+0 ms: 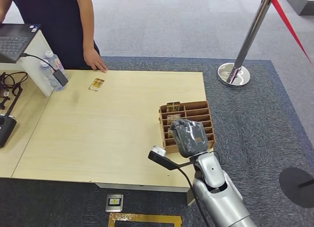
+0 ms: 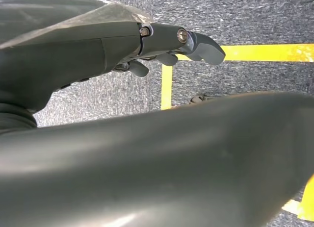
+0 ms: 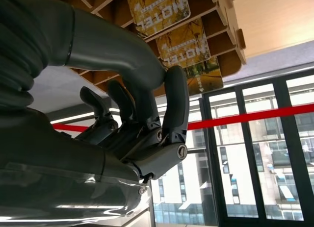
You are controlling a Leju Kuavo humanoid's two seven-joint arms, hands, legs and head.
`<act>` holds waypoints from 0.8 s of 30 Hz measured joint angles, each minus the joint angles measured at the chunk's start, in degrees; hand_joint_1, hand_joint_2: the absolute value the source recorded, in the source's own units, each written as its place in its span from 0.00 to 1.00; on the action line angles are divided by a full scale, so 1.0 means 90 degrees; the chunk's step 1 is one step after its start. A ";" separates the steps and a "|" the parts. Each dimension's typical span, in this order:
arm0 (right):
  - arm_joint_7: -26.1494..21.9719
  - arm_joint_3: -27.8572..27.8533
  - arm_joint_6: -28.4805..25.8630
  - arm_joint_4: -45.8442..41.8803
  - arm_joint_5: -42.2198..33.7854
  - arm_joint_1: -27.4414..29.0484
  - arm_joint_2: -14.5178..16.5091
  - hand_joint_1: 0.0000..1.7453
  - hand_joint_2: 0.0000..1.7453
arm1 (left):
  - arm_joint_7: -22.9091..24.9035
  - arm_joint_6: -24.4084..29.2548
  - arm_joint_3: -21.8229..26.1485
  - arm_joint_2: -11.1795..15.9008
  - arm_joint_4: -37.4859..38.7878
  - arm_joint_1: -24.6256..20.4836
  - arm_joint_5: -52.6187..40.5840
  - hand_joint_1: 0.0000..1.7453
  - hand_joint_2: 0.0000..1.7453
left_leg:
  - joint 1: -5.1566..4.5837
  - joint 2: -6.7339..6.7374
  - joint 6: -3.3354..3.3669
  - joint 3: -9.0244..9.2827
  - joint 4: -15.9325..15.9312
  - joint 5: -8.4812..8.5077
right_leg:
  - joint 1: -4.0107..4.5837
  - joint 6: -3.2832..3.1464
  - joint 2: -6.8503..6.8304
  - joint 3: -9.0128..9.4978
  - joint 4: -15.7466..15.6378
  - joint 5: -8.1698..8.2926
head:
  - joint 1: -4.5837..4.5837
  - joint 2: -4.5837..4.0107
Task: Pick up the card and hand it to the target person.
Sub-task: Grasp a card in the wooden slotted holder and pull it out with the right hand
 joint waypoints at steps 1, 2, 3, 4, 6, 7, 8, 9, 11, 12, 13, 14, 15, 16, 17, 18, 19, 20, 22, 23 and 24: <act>0.0015 0.0002 0.0013 0.0070 0.0019 -0.0041 0.0001 0.82 1.00 | 0.0002 -0.0001 0.0000 0.0001 0.0000 -0.0002 0.0000 0.00 0.00 | 0.0000 0.0000 0.0000 0.0000 0.0000 0.0000 | 0.0000 0.0000 0.0000 0.0000 0.0000 0.0000 | -0.0001 0.0000; 0.0024 0.0003 0.0023 0.0138 0.0024 -0.0084 0.0003 0.82 1.00 | 0.0004 -0.0004 0.0000 0.0002 0.0000 -0.0004 0.0002 0.00 0.00 | 0.0000 0.0000 0.0000 0.0000 0.0000 0.0000 | 0.0000 0.0000 0.0000 0.0000 0.0000 0.0000 | -0.0001 0.0000; 0.0030 0.0003 0.0030 0.0203 0.0017 -0.0126 0.0005 0.81 1.00 | 0.0004 -0.0006 0.0000 0.0004 0.0000 -0.0004 0.0004 0.00 0.00 | 0.0000 0.0000 0.0000 0.0000 0.0000 0.0000 | 0.0000 0.0000 0.0000 0.0000 0.0000 0.0000 | -0.0001 0.0000; 0.0033 0.0003 0.0034 0.0269 0.0001 -0.0166 0.0008 0.77 1.00 | 0.0004 -0.0009 0.0000 0.0005 0.0000 -0.0004 0.0005 0.00 0.00 | 0.0000 0.0000 0.0000 0.0000 0.0000 0.0000 | 0.0000 0.0000 0.0000 0.0000 0.0000 0.0000 | -0.0001 0.0000; 0.0033 0.0003 0.0030 0.0404 -0.0043 -0.0236 0.0012 0.64 1.00 | 0.0004 -0.0016 0.0000 0.0006 0.0000 -0.0002 0.0006 0.00 0.00 | 0.0000 0.0000 0.0000 0.0000 0.0000 0.0000 | 0.0000 0.0000 0.0000 0.0000 0.0000 0.0000 | 0.0001 0.0000; 0.0033 0.0003 0.0026 0.0469 -0.0068 -0.0264 0.0012 0.56 1.00 | 0.0004 -0.0021 0.0000 0.0006 0.0000 -0.0001 0.0006 0.00 0.00 | 0.0000 0.0000 0.0000 0.0000 0.0000 0.0000 | 0.0000 0.0000 0.0000 0.0000 0.0000 0.0000 | 0.0002 0.0000; 0.0033 0.0003 0.0018 0.0531 -0.0088 -0.0290 0.0012 0.50 1.00 | 0.0004 -0.0026 0.0000 0.0006 0.0000 0.0000 0.0005 0.00 0.00 | 0.0000 0.0000 0.0000 0.0000 0.0000 0.0000 | 0.0000 0.0000 0.0000 0.0000 0.0000 0.0000 | 0.0002 0.0000; 0.0032 0.0003 0.0010 0.0589 -0.0104 -0.0313 0.0013 0.42 1.00 | 0.0004 -0.0030 0.0000 0.0006 0.0000 0.0000 0.0002 0.00 0.00 | 0.0000 0.0000 0.0000 0.0000 0.0000 0.0000 | 0.0000 0.0000 0.0000 0.0000 0.0000 0.0000 | 0.0002 0.0000; 0.0031 0.0003 -0.0008 0.0691 -0.0123 -0.0356 0.0019 0.39 1.00 | 0.0004 -0.0036 0.0000 0.0006 0.0000 0.0000 -0.0008 0.00 0.00 | 0.0000 0.0000 0.0000 0.0000 0.0000 0.0000 | 0.0000 0.0000 0.0000 0.0000 0.0000 0.0000 | 0.0002 0.0000; 0.0030 0.0003 -0.0015 0.0729 -0.0129 -0.0374 0.0023 0.36 1.00 | 0.0004 -0.0036 0.0000 0.0006 0.0000 0.0000 -0.0016 0.00 0.00 | 0.0000 0.0000 0.0000 0.0000 0.0000 0.0000 | 0.0000 0.0000 0.0000 -0.0001 0.0000 0.0000 | 0.0002 0.0000; 0.0030 0.0003 -0.0024 0.0760 -0.0137 -0.0389 0.0027 0.36 1.00 | 0.0004 -0.0036 -0.0001 0.0006 0.0000 -0.0001 -0.0023 0.00 0.00 | 0.0000 0.0000 0.0000 0.0000 0.0000 0.0000 | 0.0000 0.0000 0.0000 -0.0001 0.0000 0.0000 | 0.0002 0.0000; 0.0030 0.0003 -0.0034 0.0787 -0.0149 -0.0403 0.0029 0.35 1.00 | 0.0005 -0.0036 -0.0002 0.0006 0.0000 -0.0001 -0.0030 0.00 0.00 | 0.0000 0.0000 0.0000 0.0000 0.0000 0.0000 | 0.0000 0.0000 0.0000 -0.0001 0.0000 0.0000 | 0.0001 0.0000; 0.0031 0.0003 -0.0044 0.0810 -0.0163 -0.0414 0.0029 0.33 1.00 | 0.0007 -0.0036 -0.0004 0.0006 0.0000 -0.0001 -0.0041 0.00 0.00 | 0.0000 0.0000 0.0000 0.0000 0.0000 0.0000 | 0.0000 0.0000 0.0000 -0.0001 0.0000 0.0000 | 0.0000 0.0000; 0.0032 0.0002 -0.0054 0.0832 -0.0177 -0.0422 0.0029 0.33 1.00 | 0.0011 -0.0036 -0.0009 0.0006 0.0000 -0.0002 -0.0051 0.00 0.00 | 0.0000 0.0000 0.0000 0.0000 0.0000 0.0000 | 0.0000 0.0000 0.0000 -0.0001 0.0000 0.0000 | 0.0000 0.0000; 0.0032 0.0001 -0.0063 0.0853 -0.0191 -0.0429 0.0029 0.33 1.00 | 0.0015 -0.0036 -0.0015 0.0006 0.0000 -0.0002 -0.0060 0.00 0.00 | 0.0000 0.0000 0.0000 0.0000 0.0000 0.0000 | 0.0000 0.0000 0.0000 -0.0001 0.0000 0.0000 | -0.0001 0.0000; 0.0033 0.0000 -0.0069 0.0873 -0.0201 -0.0433 0.0029 0.33 1.00 | 0.0018 -0.0037 -0.0024 0.0006 0.0000 -0.0002 -0.0068 0.00 0.00 | 0.0000 0.0000 0.0000 0.0000 0.0000 0.0000 | 0.0000 0.0000 0.0000 -0.0001 0.0000 0.0000 | -0.0001 0.0000; 0.0033 -0.0001 -0.0075 0.0892 -0.0207 -0.0434 0.0028 0.34 1.00 | 0.0020 -0.0038 -0.0035 0.0006 0.0000 -0.0002 -0.0073 0.00 0.00 | 0.0000 0.0000 0.0000 0.0000 0.0000 0.0000 | 0.0000 0.0000 0.0000 -0.0001 0.0000 0.0000 | -0.0001 0.0000; 0.0033 -0.0002 -0.0082 0.0912 -0.0211 -0.0434 0.0027 0.34 1.00 | 0.0021 -0.0038 -0.0047 0.0006 0.0000 -0.0002 -0.0077 0.00 0.00 | 0.0000 0.0000 0.0000 0.0000 0.0000 0.0000 | 0.0000 0.0000 0.0000 -0.0001 0.0000 0.0000 | -0.0001 0.0000; 0.0033 -0.0004 -0.0090 0.0946 -0.0213 -0.0435 0.0025 0.35 1.00 | 0.0021 -0.0038 -0.0070 0.0006 0.0000 -0.0002 -0.0079 0.00 0.00 | 0.0000 0.0000 0.0000 0.0000 0.0000 0.0000 | 0.0000 0.0000 0.0000 -0.0001 0.0000 0.0000 | 0.0000 0.0000; 0.0033 -0.0004 -0.0091 0.0962 -0.0214 -0.0436 0.0024 0.36 1.00 | 0.0021 -0.0039 -0.0081 0.0006 0.0000 -0.0002 -0.0079 0.00 0.00 | 0.0000 0.0000 0.0000 0.0000 0.0000 0.0000 | 0.0000 0.0000 0.0000 -0.0001 0.0000 0.0000 | 0.0000 0.0000; 0.0033 -0.0004 -0.0091 0.0977 -0.0214 -0.0437 0.0022 0.39 1.00 | 0.0021 -0.0042 -0.0092 0.0006 0.0000 -0.0002 -0.0079 0.00 0.00 | 0.0000 0.0000 0.0000 0.0000 0.0000 0.0000 | 0.0000 0.0000 0.0000 -0.0001 0.0000 0.0000 | 0.0000 0.0000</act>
